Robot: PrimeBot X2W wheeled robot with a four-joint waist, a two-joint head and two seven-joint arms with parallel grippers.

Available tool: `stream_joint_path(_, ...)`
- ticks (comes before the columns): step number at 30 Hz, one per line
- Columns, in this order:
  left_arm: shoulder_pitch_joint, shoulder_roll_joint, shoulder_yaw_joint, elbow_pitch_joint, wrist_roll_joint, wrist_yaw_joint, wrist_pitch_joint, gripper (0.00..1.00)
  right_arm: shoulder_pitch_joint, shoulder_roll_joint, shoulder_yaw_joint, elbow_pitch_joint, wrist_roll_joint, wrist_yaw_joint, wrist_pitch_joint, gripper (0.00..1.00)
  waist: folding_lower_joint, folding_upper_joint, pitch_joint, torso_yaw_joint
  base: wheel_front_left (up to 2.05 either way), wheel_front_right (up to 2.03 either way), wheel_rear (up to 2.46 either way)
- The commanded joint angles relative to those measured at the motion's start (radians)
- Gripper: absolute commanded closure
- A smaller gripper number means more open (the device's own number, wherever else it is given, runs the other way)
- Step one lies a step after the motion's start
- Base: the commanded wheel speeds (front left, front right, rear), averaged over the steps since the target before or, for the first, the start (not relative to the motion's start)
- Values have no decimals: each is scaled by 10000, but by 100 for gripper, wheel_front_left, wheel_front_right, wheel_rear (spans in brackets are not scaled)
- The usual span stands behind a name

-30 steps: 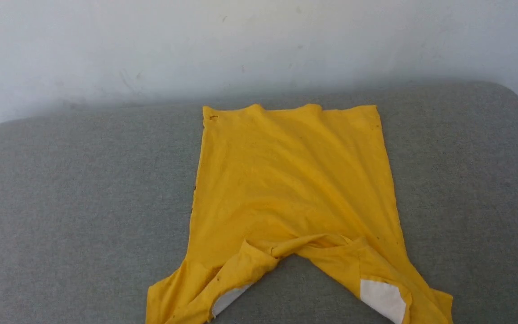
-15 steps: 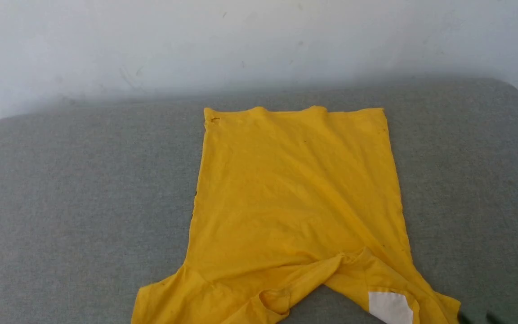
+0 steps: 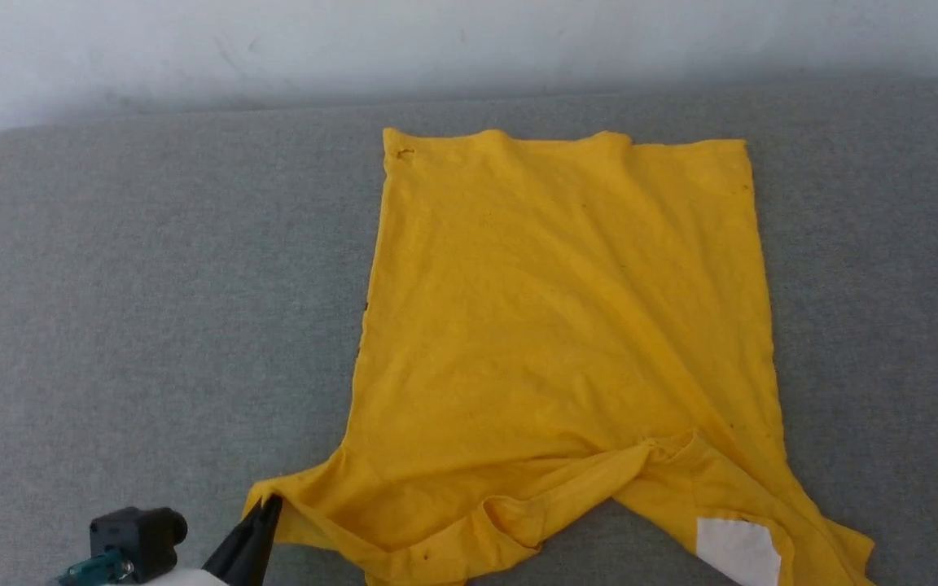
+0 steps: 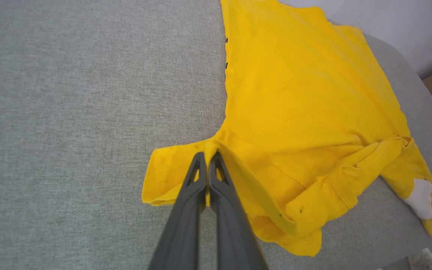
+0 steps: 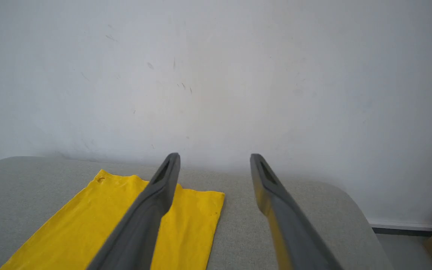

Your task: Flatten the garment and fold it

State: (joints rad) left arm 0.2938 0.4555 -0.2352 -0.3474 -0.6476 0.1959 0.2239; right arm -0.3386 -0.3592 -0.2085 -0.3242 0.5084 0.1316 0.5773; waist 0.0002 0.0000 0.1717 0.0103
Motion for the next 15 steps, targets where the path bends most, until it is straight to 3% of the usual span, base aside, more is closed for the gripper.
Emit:
stream_joint_path(1,-263,-52,-55,-94,171,57,-67,100,-643,-41,80,464,-97,-9,213,0,-2,0,726,470,0,0,0)
stream_joint_path(7,-1035,-344,-517,-279,448,-42,-114,100,-3323,-418,229,3114,-1318,-9,894,0,-2,0,1818,1066,0,0,0)
stream_joint_path(15,-1904,-601,-1047,-301,835,-206,-154,100,-5048,-355,-426,5629,-2672,-9,1634,0,-2,0,3153,1905,0,0,0)
